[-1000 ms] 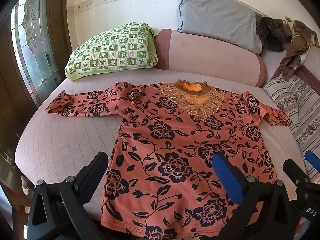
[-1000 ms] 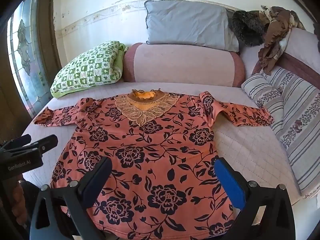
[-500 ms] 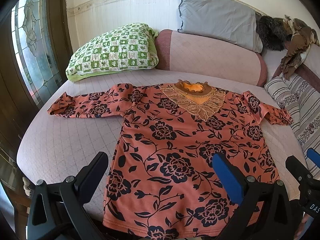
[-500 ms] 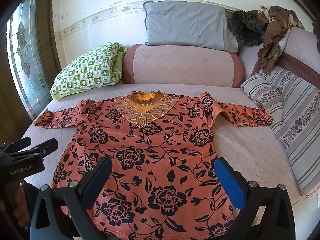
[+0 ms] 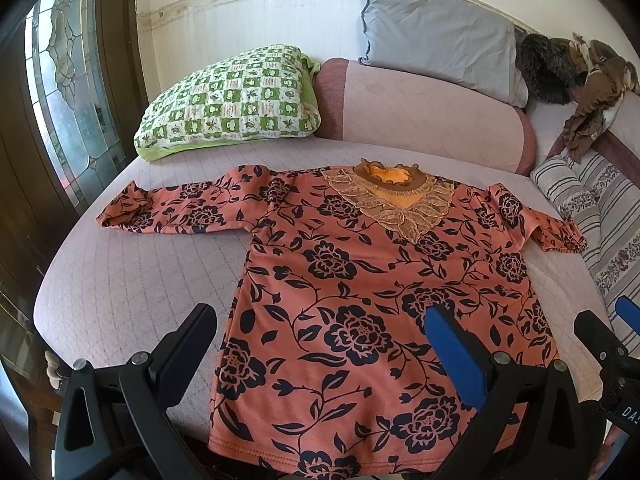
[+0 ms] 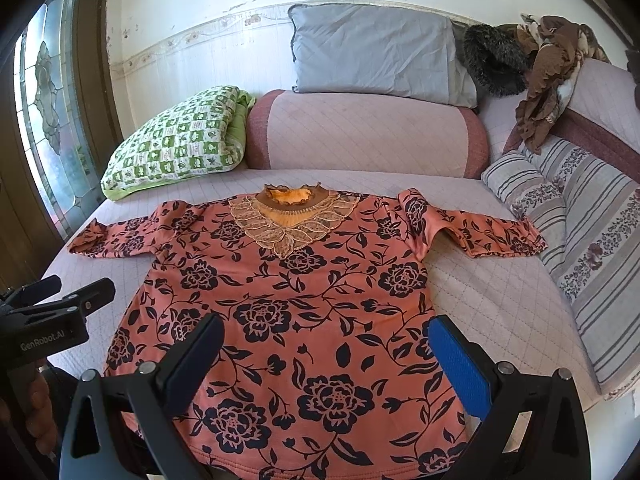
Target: Fold small clothes
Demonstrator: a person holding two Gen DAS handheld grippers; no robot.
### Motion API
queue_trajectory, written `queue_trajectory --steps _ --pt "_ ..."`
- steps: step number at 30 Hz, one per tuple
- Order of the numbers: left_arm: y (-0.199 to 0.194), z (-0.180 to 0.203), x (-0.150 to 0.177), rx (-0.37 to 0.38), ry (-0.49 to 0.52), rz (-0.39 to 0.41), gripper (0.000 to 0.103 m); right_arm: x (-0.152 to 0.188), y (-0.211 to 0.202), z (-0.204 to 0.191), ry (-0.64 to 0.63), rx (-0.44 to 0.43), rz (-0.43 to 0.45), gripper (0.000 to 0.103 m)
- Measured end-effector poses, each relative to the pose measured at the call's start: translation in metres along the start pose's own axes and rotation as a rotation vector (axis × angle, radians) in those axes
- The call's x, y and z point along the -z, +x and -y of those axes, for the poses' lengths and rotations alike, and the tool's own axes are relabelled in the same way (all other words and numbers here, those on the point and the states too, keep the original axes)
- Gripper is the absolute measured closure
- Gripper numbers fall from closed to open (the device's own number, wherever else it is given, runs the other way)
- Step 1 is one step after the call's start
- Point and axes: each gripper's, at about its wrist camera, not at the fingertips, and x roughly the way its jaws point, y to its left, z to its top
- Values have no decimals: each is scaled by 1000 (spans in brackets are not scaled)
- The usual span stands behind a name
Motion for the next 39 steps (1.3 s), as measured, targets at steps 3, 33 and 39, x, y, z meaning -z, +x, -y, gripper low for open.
queue_trajectory --steps 3,33,39 --pt "-1 0 0 -1 0 5 0 0 0 0 0 1 4 0" --pt "-2 0 3 10 -4 1 0 -1 -3 0 9 -1 11 0" --pt "-2 0 3 10 -5 -2 0 -1 -3 -1 9 -3 10 0"
